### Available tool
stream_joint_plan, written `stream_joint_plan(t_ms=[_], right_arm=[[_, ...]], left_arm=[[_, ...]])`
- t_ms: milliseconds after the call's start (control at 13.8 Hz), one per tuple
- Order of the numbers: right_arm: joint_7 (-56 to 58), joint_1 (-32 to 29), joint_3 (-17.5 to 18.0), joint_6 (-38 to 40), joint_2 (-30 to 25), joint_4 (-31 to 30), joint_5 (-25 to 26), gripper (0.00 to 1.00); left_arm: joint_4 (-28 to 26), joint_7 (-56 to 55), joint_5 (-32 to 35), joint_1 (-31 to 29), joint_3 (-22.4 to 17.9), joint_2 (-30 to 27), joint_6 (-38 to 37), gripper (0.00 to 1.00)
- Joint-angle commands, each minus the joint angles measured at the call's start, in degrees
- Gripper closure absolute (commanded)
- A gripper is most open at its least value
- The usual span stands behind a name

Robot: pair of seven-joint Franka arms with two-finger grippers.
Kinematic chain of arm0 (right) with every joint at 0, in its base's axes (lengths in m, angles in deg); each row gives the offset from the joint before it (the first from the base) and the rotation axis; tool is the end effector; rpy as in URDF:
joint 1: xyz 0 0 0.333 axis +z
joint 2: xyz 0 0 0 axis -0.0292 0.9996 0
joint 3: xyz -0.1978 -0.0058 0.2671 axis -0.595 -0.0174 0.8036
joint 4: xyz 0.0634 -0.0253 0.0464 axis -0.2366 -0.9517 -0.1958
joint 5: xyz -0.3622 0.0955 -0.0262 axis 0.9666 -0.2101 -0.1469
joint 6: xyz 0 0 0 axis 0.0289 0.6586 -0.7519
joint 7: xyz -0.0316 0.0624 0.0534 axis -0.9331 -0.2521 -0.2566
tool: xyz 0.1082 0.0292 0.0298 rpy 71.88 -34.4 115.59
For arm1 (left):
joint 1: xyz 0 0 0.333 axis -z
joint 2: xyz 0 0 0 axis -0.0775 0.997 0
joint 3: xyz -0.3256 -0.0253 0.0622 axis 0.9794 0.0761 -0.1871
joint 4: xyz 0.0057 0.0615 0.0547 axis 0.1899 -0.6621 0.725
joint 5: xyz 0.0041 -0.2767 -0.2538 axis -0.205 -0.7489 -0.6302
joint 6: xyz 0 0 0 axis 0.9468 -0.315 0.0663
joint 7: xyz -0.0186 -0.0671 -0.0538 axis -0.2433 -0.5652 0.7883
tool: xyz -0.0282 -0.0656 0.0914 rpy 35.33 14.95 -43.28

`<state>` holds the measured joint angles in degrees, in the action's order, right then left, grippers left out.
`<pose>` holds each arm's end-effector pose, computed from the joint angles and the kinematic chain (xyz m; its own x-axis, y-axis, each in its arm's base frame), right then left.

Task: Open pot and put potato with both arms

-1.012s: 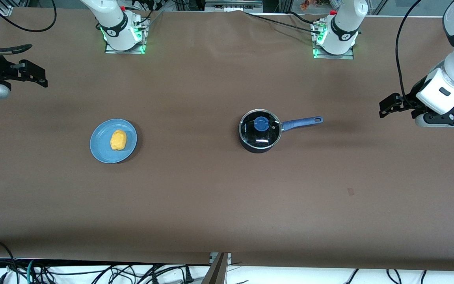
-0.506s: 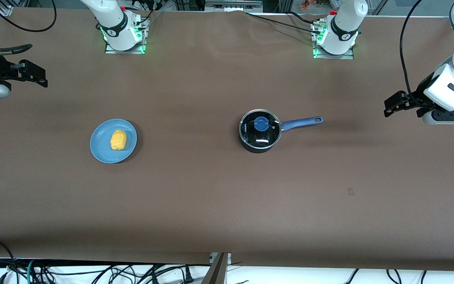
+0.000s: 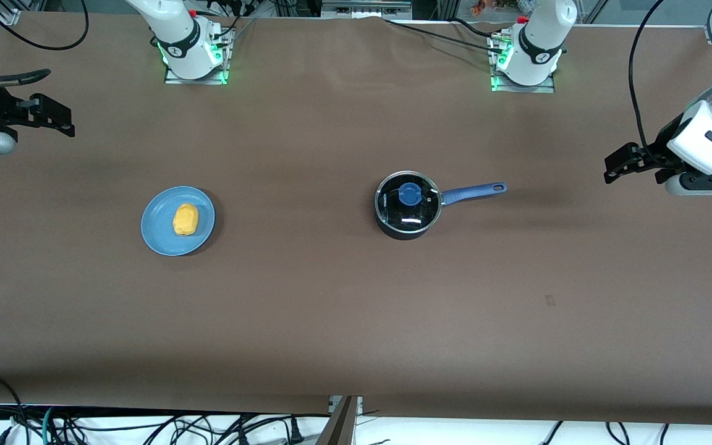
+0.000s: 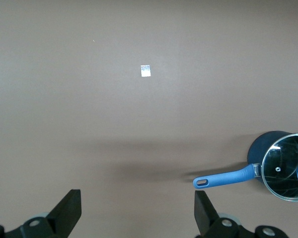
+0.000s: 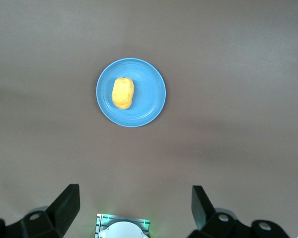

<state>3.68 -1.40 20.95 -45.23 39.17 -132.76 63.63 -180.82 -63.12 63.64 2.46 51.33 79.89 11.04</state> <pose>0.5335 0.0123 0.6234 0.9788 0.1463 -0.1431 0.1519 -0.9880 0.0295 0.5494 -0.0177 0.5693 0.9991 0.0416 0.0022 0.0416 -0.9991 0.0093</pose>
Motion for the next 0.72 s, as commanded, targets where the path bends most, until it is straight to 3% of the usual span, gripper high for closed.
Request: stream_joint_plan(t_ms=[0,651], right_arm=[[0.0,-0.1,0.1,0.4,0.5,1.4,-0.6,0.01],[0.3,-0.2,0.1,0.1,0.9,1.4,-0.8,0.01]], left_arm=[[0.9,1.5,-0.6,-0.6,0.1,-0.1,-1.2,0.00],[2.5,0.8,-1.3,-0.3,0.5,-0.1,-3.3,0.00]])
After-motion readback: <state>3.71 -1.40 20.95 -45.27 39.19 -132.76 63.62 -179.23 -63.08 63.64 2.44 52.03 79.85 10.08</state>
